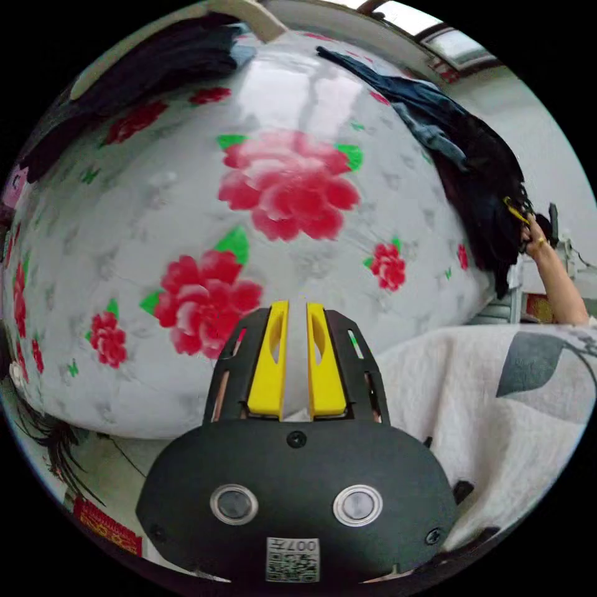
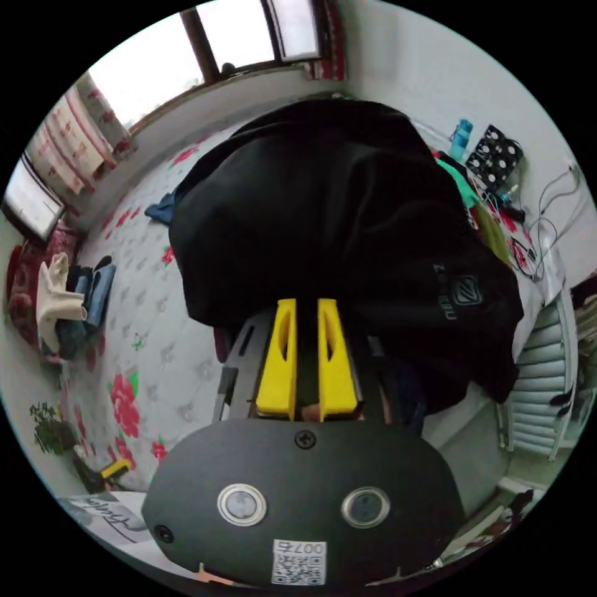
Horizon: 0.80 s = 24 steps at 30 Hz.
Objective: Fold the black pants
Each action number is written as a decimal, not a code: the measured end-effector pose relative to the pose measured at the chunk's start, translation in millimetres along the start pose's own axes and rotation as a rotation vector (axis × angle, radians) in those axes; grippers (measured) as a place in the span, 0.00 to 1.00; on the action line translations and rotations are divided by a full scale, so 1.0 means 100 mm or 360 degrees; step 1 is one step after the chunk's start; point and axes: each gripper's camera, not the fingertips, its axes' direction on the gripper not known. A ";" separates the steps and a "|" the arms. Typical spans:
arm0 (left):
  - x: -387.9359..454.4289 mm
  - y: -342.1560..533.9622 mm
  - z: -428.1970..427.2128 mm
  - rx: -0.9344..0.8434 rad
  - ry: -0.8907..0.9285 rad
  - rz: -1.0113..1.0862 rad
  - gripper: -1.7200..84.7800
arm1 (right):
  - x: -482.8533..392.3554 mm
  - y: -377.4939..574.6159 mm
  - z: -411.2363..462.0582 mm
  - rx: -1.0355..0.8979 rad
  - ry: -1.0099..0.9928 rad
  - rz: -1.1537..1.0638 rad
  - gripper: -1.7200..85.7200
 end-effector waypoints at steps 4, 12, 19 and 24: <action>0.19 0.01 -0.23 0.0094 -0.0049 0.0122 0.08 | -0.20 0.42 -0.55 0.0371 -0.0365 -0.0206 0.03; 0.12 0.08 -0.54 0.0354 0.0208 -0.0016 0.10 | -1.70 1.79 -1.24 0.0139 -0.1269 -0.1285 0.02; 0.03 0.42 -0.57 0.0441 0.0337 -0.0180 0.12 | -2.60 2.84 -0.91 -0.0603 -0.1417 -0.1974 0.06; -0.07 0.78 -0.65 0.0448 0.0175 -0.0214 0.12 | -2.07 2.72 -0.84 -0.0473 -0.1064 -0.1782 0.09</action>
